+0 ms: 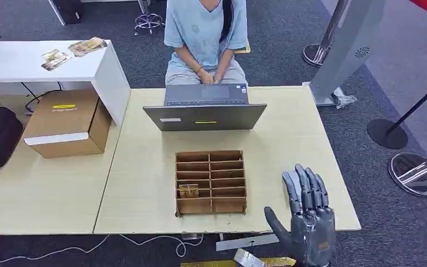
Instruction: Pass the card to the sensor for recognition and then transmit it.
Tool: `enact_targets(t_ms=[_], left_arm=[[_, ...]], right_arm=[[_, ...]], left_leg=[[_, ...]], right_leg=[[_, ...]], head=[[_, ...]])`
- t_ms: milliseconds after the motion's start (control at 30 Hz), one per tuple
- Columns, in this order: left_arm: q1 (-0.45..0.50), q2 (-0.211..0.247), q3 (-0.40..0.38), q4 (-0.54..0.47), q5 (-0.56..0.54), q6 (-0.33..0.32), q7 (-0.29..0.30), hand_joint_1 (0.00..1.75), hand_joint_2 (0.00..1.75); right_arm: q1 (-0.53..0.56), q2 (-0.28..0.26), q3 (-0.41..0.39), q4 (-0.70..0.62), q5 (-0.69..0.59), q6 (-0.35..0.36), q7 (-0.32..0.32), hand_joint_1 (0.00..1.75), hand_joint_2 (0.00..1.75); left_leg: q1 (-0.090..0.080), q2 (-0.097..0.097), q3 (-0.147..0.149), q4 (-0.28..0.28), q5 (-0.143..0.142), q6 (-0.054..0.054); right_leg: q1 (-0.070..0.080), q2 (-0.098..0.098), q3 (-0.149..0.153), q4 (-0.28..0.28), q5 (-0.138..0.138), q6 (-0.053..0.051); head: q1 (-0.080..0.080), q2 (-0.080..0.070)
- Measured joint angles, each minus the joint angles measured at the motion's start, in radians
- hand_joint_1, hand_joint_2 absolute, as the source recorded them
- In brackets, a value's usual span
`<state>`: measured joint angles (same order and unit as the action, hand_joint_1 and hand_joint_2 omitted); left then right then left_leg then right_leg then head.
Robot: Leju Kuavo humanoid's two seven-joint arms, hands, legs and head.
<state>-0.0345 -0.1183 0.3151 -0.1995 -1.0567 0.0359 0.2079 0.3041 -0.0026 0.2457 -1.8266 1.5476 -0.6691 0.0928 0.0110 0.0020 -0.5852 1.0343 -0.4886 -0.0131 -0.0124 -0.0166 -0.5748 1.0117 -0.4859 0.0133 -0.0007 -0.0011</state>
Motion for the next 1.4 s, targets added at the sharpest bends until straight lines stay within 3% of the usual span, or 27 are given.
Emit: enact_targets(t_ms=[133,267,367,467,633,800,900,1100,1400], left_arm=[[0.0,-0.001,0.008,0.0,0.024,0.001,0.016,0.0,1.75],[0.0,-0.002,0.015,0.0,0.018,0.0,0.019,0.0,1.75],[0.0,-0.006,0.021,0.0,0.019,0.0,0.019,0.0,1.75],[0.0,-0.009,0.021,0.0,0.005,-0.002,0.019,0.0,1.75],[0.0,-0.013,0.021,0.0,-0.012,-0.006,0.019,0.0,1.75],[0.0,-0.014,0.021,0.0,-0.027,-0.009,0.019,0.0,1.75],[0.0,-0.014,0.021,0.0,-0.03,-0.015,0.019,0.0,1.75],[0.0,-0.015,0.021,0.0,-0.047,-0.017,0.016,0.0,1.75],[-0.002,-0.017,0.019,0.0,-0.073,-0.018,0.016,0.0,1.75]], right_arm=[[-0.004,-0.035,0.008,0.014,0.023,0.077,0.092,0.0,1.75],[-0.017,-0.074,0.077,0.018,0.024,0.263,0.252,0.0,1.75],[-0.02,-0.079,0.12,0.023,0.024,0.347,0.284,0.0,1.75],[-0.028,-0.085,0.142,0.025,0.016,0.377,0.291,0.0,1.75],[-0.036,-0.089,0.161,0.026,-0.079,0.38,0.251,0.0,1.75],[-0.042,-0.089,0.186,0.016,-0.469,0.439,0.071,0.0,1.75],[-0.042,-0.095,0.204,0.005,-0.592,0.462,-0.002,0.0,1.75],[-0.065,-0.106,0.244,0.007,-0.595,0.481,-0.038,0.0,1.75],[-0.131,-0.1,0.324,0.058,-0.384,0.477,0.05,0.0,1.75]], left_leg=[[0.0,0.0,0.0,0.0,0.0,0.0],[0.0,0.0,0.0,0.0,0.0,0.0],[0.0,0.0,0.0,0.0,0.0,0.0],[0.0,0.0,0.0,0.0,0.0,0.0],[0.0,0.0,0.0,0.0,0.0,0.0],[0.0,0.0,0.0,0.0,0.0,0.0],[0.0,0.0,0.0,0.0,0.0,0.0],[0.0,0.0,0.0,0.0,0.0,0.0],[0.0,0.0,0.0,0.0,0.0,0.0]], right_leg=[[0.0,0.0,0.0,0.0,0.0,0.0],[0.0,0.0,0.0,0.0,0.0,0.0],[0.0,0.0,0.0,0.0,0.0,0.0],[0.0,0.0,0.0,0.0,0.0,0.0],[0.0,0.0,0.0,0.0,0.0,0.0],[0.0,0.0,0.0,0.0,0.0,0.0],[0.0,0.0,0.0,0.0,0.0,0.0],[0.0,0.0,0.0,0.0,0.0,0.0],[0.0,0.0,0.0,0.0,0.0,0.0]], head=[[0.0,0.0],[0.0,0.0],[0.0,0.0],[0.0,0.0],[0.0,0.0],[0.0,0.0],[0.0,0.0],[0.0,0.0],[0.0,0.0]])
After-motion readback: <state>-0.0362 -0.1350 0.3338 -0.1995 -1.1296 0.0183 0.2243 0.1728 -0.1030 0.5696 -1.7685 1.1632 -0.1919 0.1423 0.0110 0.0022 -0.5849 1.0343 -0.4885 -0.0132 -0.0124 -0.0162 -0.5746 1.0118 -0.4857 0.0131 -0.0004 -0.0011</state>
